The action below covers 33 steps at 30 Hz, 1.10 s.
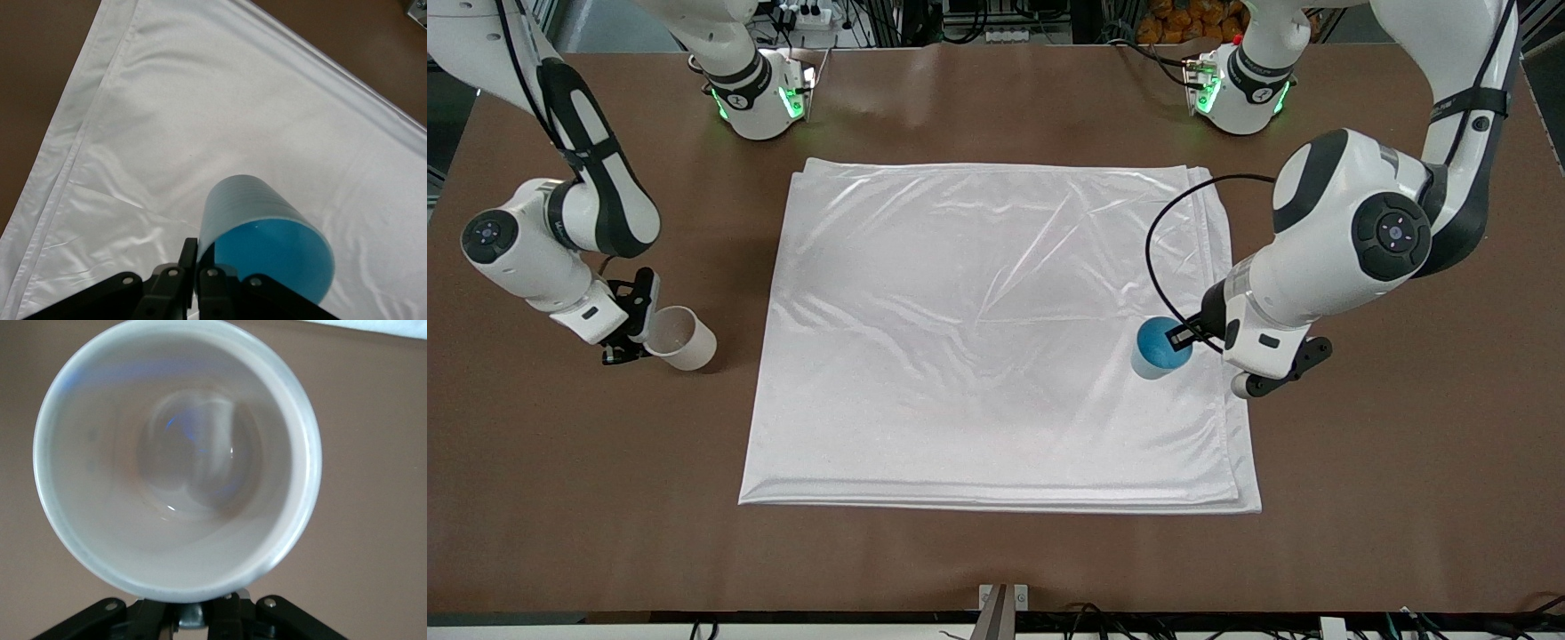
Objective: Place blue cup into white mug on cloth
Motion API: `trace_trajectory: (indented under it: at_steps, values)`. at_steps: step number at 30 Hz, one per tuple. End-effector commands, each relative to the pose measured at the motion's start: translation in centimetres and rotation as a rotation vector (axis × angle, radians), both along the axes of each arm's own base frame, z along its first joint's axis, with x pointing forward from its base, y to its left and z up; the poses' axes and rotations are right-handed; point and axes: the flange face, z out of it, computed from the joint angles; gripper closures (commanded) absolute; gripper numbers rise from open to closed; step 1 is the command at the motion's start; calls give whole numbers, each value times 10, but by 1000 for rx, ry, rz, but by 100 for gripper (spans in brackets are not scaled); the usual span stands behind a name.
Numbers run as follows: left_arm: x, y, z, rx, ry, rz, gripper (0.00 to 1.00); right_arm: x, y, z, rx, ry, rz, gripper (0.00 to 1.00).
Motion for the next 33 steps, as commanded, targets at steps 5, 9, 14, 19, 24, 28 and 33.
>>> trace_trajectory:
  at_steps: [5, 9, 14, 19, 24, 28, 33]
  values:
    - [-5, -5, 10, -9, 10, 15, 100, 23, 20, 40, 48, 45, 0, 100]
    - [-4, -4, 10, -8, 9, 16, 100, 39, 42, 61, 73, 38, 11, 100]
    - [-4, -4, 10, -5, 8, 15, 100, 53, 92, 85, 88, 59, -17, 100]
    - [-3, -2, 9, -2, 6, 16, 100, 54, 154, 92, 98, 57, -73, 100]
    - [-3, -2, 8, 8, 1, 12, 100, 50, 217, 94, 109, 60, -117, 100]
    - [-3, -1, 9, 11, 0, 12, 100, 42, 266, 95, 114, 59, -129, 100]
    - [-2, 0, 8, 11, 0, 12, 100, 25, 327, 89, 112, 69, -140, 100]
